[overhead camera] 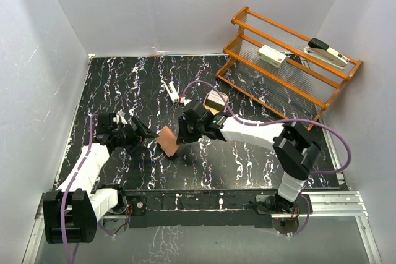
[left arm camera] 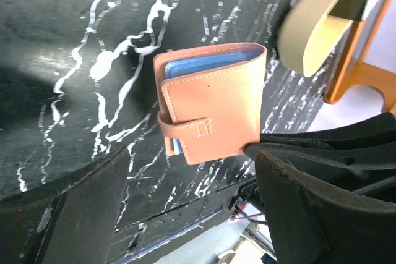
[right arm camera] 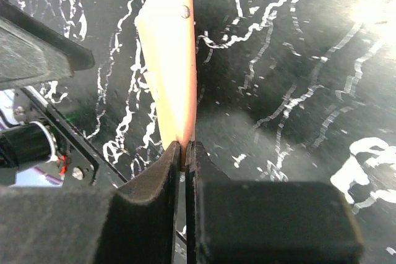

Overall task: Put the credit cards into the card holder
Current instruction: Turn over the card holder at the center of the board.

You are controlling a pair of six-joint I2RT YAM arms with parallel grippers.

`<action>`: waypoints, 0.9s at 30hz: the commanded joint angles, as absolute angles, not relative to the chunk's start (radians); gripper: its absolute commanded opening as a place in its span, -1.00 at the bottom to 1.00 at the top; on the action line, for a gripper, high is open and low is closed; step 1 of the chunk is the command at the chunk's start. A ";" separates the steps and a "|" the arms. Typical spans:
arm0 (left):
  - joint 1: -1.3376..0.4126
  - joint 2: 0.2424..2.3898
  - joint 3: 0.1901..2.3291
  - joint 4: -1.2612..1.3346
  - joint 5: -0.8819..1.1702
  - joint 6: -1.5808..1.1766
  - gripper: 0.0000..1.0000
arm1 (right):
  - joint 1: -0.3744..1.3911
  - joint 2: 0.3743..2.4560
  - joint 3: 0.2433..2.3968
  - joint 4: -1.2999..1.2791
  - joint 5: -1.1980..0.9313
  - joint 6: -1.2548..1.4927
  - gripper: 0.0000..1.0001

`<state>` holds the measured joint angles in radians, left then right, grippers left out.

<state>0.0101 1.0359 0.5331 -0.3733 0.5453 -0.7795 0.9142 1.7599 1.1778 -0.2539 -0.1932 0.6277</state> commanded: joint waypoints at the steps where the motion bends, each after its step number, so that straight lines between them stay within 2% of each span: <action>1: 0.005 1.014 0.566 -0.394 0.677 -0.787 0.63 | 0.914 1.634 1.172 -0.380 -0.031 0.543 -1.00; 8: 0.004 1.050 0.576 -0.381 0.718 -0.762 0.61 | 0.917 1.506 1.189 -0.593 0.192 0.492 -1.00; 15: -0.009 1.077 0.569 -0.390 0.696 -0.748 0.50 | 0.958 1.485 1.214 -0.795 0.385 0.521 -1.00; 24: -0.090 1.140 0.550 -0.318 0.694 -0.803 0.48 | 1.113 1.614 1.336 -1.131 0.643 0.720 -1.00; 27: -0.091 1.148 0.529 -0.291 0.676 -0.819 0.47 | 1.178 1.674 1.372 -1.151 0.656 0.746 -1.00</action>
